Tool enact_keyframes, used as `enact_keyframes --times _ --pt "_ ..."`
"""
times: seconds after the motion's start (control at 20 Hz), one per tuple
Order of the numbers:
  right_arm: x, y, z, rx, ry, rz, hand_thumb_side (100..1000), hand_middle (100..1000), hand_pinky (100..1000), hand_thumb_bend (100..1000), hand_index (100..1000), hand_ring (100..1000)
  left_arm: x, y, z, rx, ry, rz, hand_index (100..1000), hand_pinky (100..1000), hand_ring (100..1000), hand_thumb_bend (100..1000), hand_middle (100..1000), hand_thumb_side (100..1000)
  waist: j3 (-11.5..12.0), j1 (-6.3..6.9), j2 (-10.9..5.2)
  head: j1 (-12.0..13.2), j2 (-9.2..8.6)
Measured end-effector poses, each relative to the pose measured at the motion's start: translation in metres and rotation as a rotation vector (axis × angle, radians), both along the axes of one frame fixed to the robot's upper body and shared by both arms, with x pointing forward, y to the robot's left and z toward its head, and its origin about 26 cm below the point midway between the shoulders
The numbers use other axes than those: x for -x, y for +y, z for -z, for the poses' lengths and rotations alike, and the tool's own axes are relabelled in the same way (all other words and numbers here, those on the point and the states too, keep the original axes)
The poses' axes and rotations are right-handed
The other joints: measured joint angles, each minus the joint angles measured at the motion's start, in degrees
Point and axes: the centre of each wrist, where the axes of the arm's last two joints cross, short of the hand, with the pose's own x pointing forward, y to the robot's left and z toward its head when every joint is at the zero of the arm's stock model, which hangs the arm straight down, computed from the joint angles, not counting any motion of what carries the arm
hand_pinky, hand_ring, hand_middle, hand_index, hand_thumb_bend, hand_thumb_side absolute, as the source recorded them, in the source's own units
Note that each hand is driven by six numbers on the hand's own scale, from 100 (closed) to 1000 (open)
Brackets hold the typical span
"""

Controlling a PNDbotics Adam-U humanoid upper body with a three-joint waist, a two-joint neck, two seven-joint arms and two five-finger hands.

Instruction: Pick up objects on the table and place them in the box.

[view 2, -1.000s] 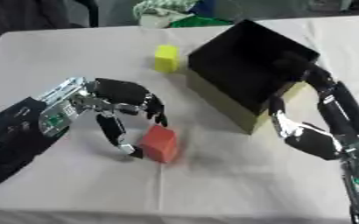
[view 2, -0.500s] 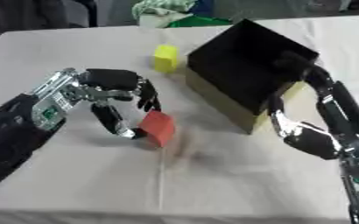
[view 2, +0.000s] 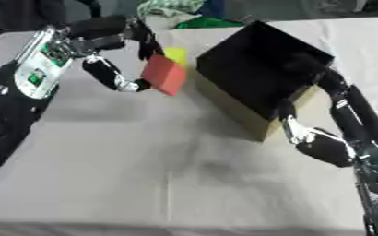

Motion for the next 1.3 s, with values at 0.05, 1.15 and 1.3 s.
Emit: enact_keyframes --times 0.05,1.15,1.3 --pt "0.0 0.0 0.0 0.0 0.0 -0.001 552 839 989 100 1000 726 -0.003 -0.007 -0.001 0.005 -0.01 0.002 659 660 495 247 487 138 -0.42 0.0 0.12 0.16 -0.03" --pt "-0.003 0.013 -0.003 0.016 0.003 -0.077 555 838 990 100 1000 725 -0.008 -0.117 0.027 -0.106 -0.163 0.117 823 712 616 299 653 292 -5.78 0.51 0.76 2.82 -1.24" --pt "-0.003 0.014 -0.003 0.016 0.003 -0.079 554 838 990 100 1000 725 -0.008 -0.116 0.026 -0.098 -0.167 0.115 846 721 631 358 697 317 -5.66 0.5 0.75 2.82 -1.26"
